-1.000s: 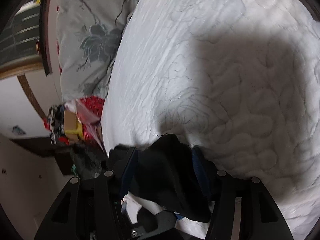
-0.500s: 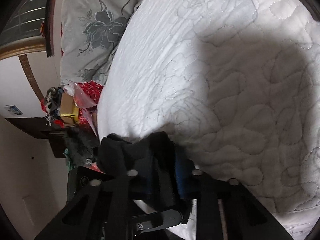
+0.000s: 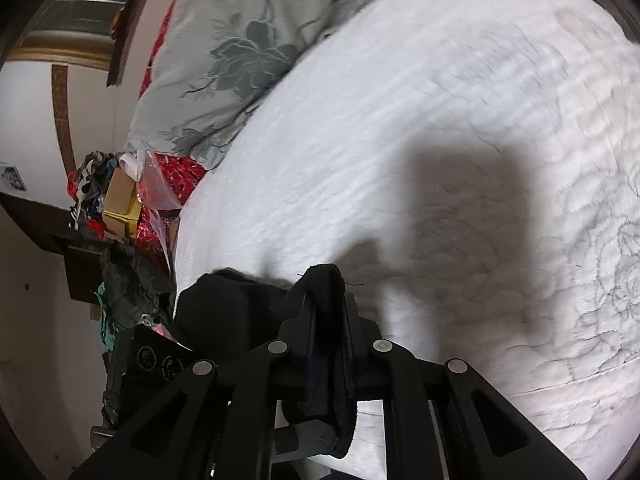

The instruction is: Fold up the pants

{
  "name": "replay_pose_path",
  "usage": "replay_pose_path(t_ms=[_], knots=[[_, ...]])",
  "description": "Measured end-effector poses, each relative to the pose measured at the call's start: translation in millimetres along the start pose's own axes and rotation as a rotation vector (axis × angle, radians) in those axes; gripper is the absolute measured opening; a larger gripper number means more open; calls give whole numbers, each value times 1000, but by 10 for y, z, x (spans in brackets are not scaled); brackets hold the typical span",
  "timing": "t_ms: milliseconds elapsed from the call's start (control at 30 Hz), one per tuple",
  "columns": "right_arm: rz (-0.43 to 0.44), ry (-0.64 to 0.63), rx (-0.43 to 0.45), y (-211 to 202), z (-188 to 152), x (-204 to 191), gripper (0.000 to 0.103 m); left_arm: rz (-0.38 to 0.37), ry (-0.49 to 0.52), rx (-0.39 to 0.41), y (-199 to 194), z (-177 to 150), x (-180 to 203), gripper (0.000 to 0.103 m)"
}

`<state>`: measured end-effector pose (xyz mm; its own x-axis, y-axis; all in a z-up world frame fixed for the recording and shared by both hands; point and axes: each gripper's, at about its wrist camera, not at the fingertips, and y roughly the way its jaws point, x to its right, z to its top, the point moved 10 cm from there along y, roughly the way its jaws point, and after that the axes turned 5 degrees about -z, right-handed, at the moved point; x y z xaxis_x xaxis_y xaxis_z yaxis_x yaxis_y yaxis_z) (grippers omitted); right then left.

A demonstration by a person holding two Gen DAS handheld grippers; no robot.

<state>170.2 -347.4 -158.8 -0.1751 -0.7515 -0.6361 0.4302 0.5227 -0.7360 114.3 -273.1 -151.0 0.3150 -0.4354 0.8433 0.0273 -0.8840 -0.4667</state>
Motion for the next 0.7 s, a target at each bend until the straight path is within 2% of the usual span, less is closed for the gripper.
replay_pose_path(t_ms=[167, 333, 500, 700], knots=[[9, -48, 16, -15, -8, -399, 10, -52, 0, 49, -359, 87, 33, 17], [23, -88, 11, 138, -63, -850, 8, -92, -21, 105, -722, 216, -48, 17], [33, -117, -27, 499, -198, -1289, 8, -120, -70, 161, -1086, 395, -310, 18], [46, -102, -98, 1043, -395, -1606, 8, -151, -160, 209, -1440, 641, -728, 18]])
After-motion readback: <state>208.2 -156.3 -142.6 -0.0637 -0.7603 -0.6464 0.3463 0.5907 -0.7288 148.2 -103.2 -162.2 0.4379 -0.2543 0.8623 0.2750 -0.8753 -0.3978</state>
